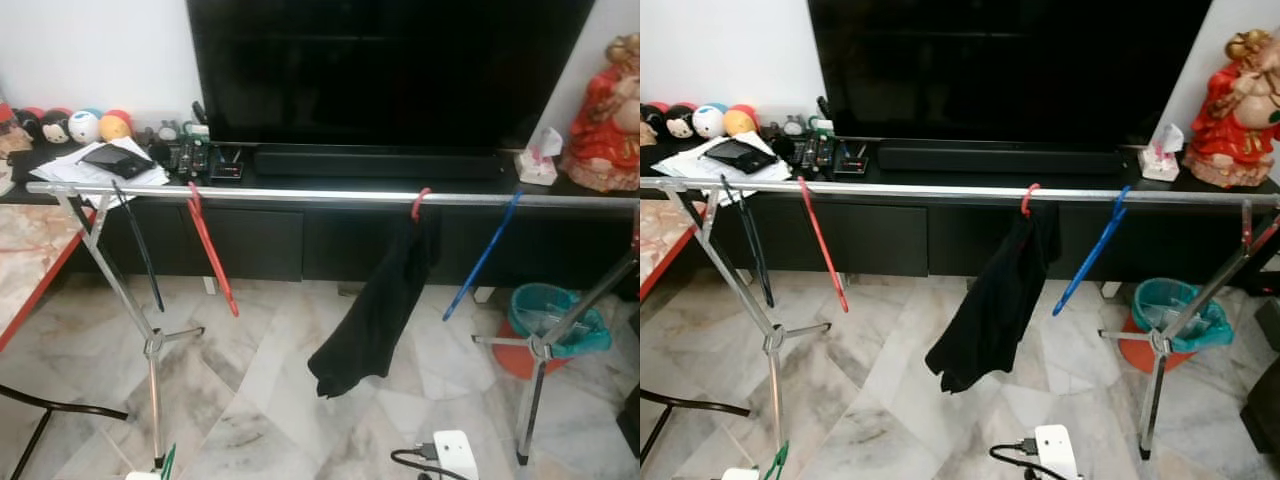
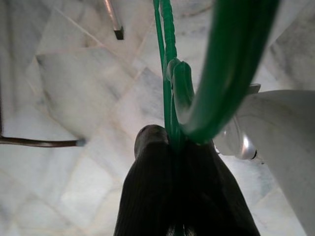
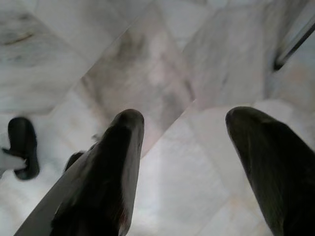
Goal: Hang hanger
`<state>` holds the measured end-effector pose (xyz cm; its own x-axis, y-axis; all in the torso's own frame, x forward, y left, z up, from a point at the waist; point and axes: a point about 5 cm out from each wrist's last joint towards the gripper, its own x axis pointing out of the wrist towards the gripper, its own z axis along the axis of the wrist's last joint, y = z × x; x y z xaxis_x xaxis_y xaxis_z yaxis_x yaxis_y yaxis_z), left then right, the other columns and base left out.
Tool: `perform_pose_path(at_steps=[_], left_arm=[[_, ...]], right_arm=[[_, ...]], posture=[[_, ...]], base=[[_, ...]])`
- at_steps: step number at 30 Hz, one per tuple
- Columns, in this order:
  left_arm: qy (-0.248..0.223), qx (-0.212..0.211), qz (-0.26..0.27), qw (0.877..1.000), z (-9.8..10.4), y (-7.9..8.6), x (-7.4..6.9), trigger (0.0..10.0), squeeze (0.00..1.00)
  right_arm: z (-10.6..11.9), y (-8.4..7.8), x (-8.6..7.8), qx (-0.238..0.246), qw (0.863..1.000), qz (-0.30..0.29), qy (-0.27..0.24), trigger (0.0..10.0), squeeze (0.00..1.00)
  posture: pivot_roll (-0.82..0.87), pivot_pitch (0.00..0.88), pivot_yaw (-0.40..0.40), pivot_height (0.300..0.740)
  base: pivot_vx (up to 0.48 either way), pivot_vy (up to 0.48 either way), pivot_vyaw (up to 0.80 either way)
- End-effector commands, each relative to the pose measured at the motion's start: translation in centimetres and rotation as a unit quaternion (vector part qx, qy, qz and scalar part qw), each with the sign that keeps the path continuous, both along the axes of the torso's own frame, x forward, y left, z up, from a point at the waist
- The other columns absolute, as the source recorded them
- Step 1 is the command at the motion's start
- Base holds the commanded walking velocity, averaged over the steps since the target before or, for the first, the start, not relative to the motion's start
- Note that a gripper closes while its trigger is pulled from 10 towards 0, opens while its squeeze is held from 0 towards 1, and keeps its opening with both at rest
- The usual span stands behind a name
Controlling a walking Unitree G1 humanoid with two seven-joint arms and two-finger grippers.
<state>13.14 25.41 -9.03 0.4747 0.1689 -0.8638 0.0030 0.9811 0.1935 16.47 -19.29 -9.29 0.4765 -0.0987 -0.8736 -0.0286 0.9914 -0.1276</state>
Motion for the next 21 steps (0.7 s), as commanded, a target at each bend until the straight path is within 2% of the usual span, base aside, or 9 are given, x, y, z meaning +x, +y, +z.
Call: perform_pose_path(at_steps=[1,16,21], left_arm=[[0.014,0.007,-0.007,1.000,-0.17,0.18,-0.62,10.0,0.00],[0.003,0.008,-0.003,1.000,-0.07,0.06,-0.25,10.0,0.00],[-0.017,0.015,0.001,1.000,0.08,0.07,-0.04,10.0,0.00]], right_arm=[[0.21,0.41,0.60,0.005,1.000,0.002,-0.009,10.0,0.00],[0.35,0.27,0.89,0.005,1.000,0.006,-0.010,10.0,0.00],[0.36,0.19,0.89,0.004,1.000,0.008,-0.010,10.0,0.00]], posture=[[0.10,0.000,-0.042,0.740],[0.10,0.000,-0.050,0.740],[0.10,0.000,-0.054,0.740]], base=[[0.000,-0.405,0.00],[0.000,-0.405,0.00],[0.000,-0.052,0.00]])
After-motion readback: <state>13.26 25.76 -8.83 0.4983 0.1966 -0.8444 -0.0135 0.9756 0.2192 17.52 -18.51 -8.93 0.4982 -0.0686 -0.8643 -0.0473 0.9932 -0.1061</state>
